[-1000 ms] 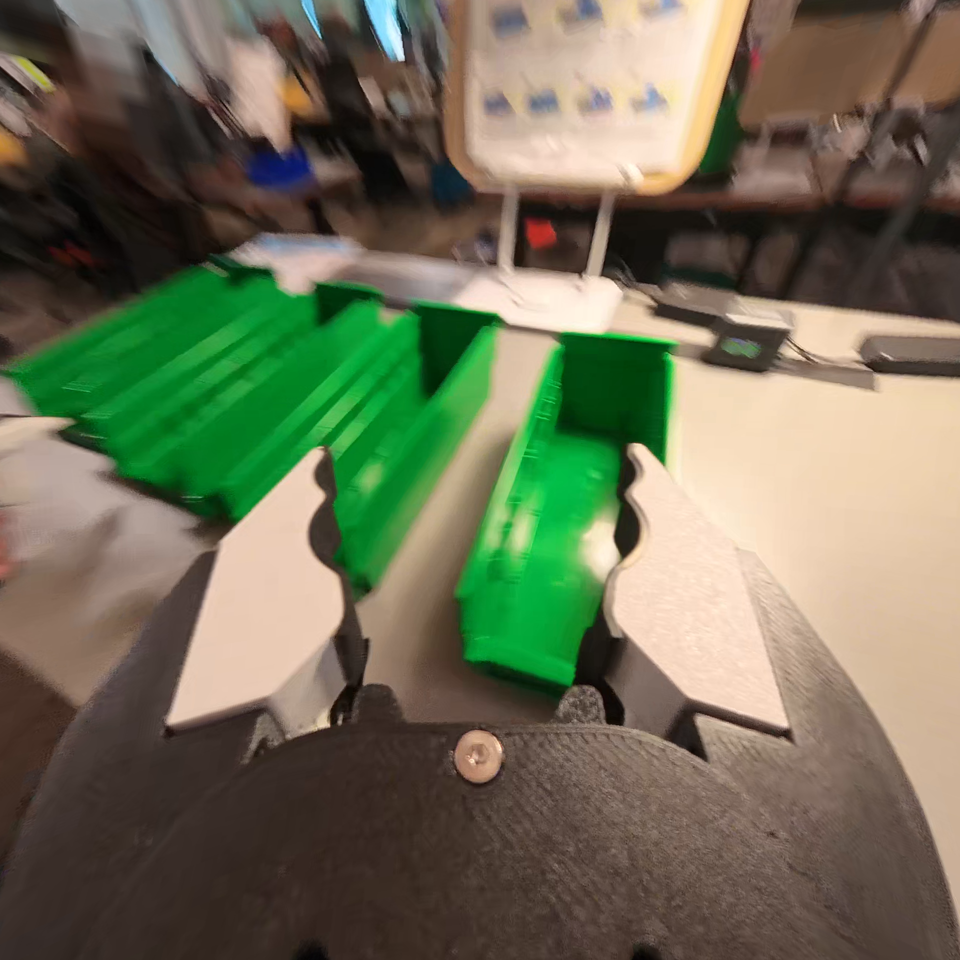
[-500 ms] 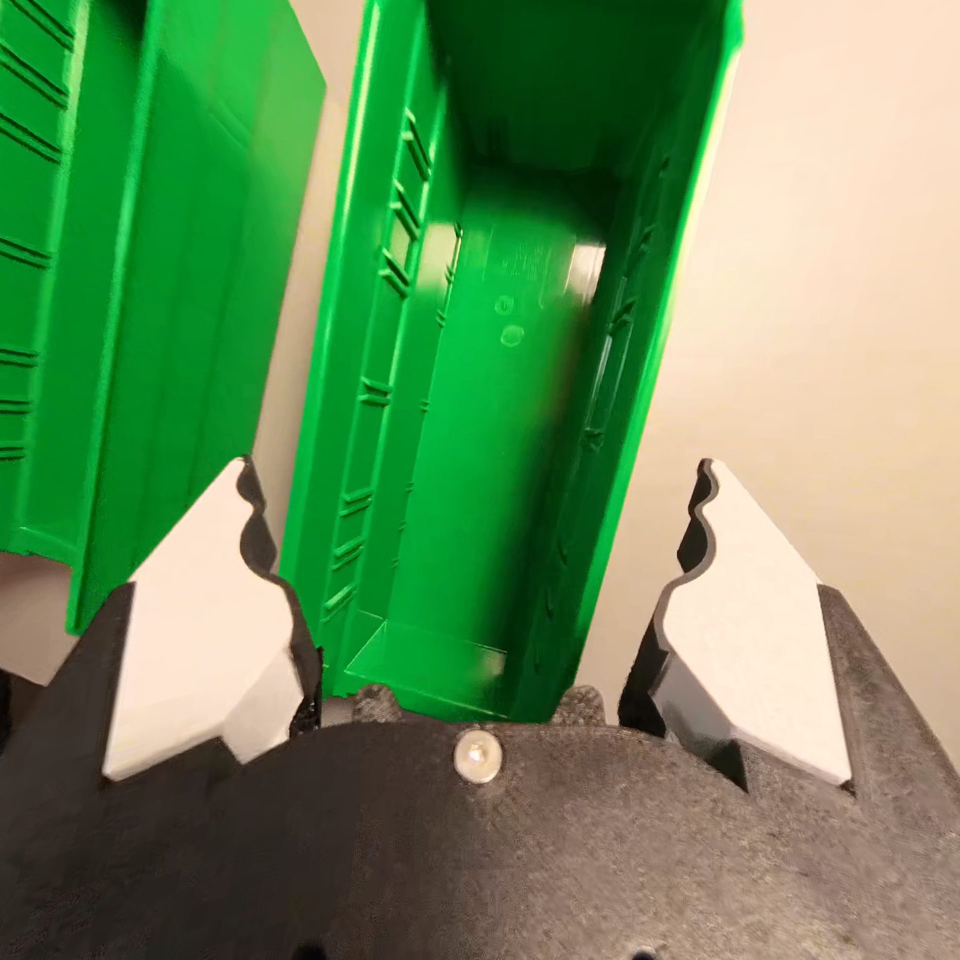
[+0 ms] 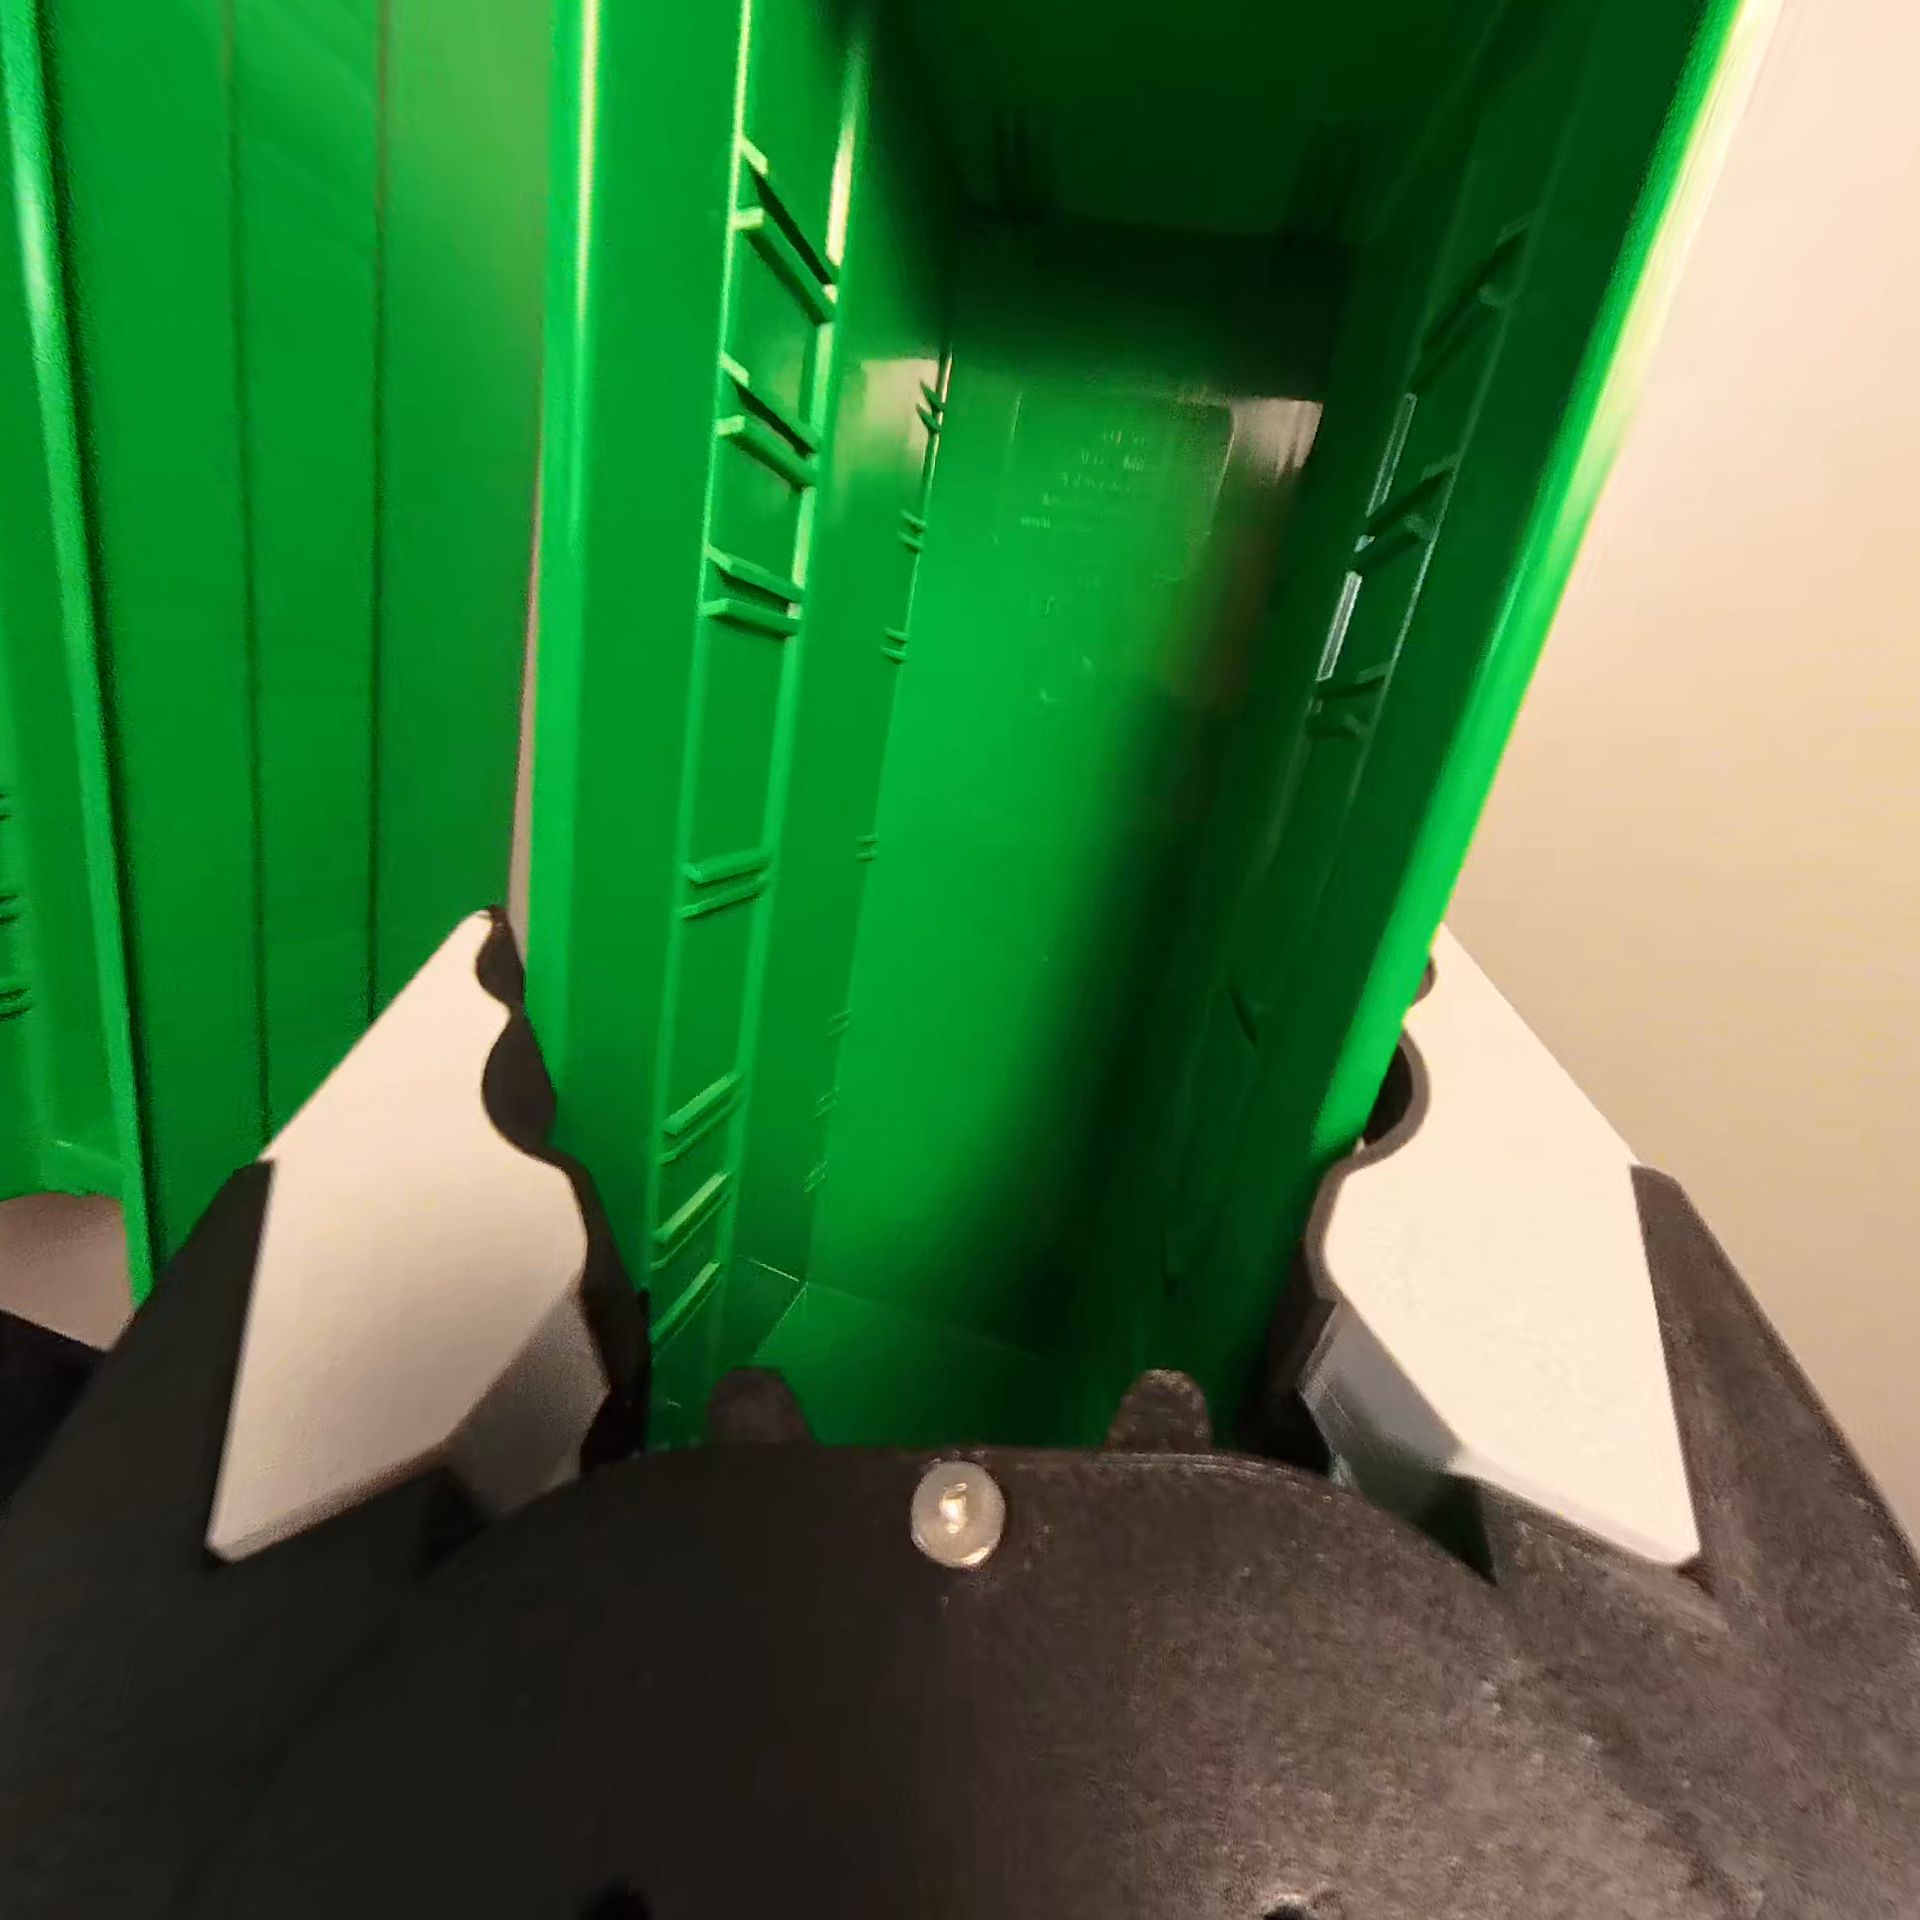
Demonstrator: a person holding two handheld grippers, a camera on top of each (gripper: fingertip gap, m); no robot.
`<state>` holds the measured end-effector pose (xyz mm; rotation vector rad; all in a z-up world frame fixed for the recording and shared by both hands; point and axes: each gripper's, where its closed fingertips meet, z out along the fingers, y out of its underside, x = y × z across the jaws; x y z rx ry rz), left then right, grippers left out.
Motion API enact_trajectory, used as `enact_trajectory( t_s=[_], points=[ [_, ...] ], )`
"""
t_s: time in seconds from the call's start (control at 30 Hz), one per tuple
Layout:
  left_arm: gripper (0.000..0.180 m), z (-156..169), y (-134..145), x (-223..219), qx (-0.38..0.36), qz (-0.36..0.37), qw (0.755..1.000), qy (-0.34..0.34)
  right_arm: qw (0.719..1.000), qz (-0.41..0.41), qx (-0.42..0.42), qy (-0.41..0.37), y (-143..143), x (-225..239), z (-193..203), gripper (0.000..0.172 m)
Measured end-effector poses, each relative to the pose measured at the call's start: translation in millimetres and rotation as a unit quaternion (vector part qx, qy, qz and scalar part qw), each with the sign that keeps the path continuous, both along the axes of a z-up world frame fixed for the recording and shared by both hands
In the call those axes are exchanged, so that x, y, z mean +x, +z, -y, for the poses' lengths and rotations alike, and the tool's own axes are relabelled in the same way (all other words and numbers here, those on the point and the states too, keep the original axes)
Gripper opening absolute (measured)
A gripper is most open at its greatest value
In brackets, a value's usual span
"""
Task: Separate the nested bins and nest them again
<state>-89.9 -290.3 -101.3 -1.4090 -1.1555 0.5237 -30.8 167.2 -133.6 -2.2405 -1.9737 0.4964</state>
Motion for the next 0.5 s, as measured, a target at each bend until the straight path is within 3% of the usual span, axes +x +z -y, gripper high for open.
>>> enact_trajectory(
  t_s=[0.23, 0.5],
  points=[
    [0.102, 0.0, 1.0, 0.5, -0.001, -0.004, 1.000, 0.001, 1.000, -0.019, 0.016, 0.012, 16.1, 0.7, 5.8, 0.154],
    [0.101, 0.2, 0.8, 0.3, -0.001, -0.004, 1.000, 0.001, 0.999, 0.004, 0.050, 0.018, 6.9, 3.7, 4.2, 0.159]
  ],
)
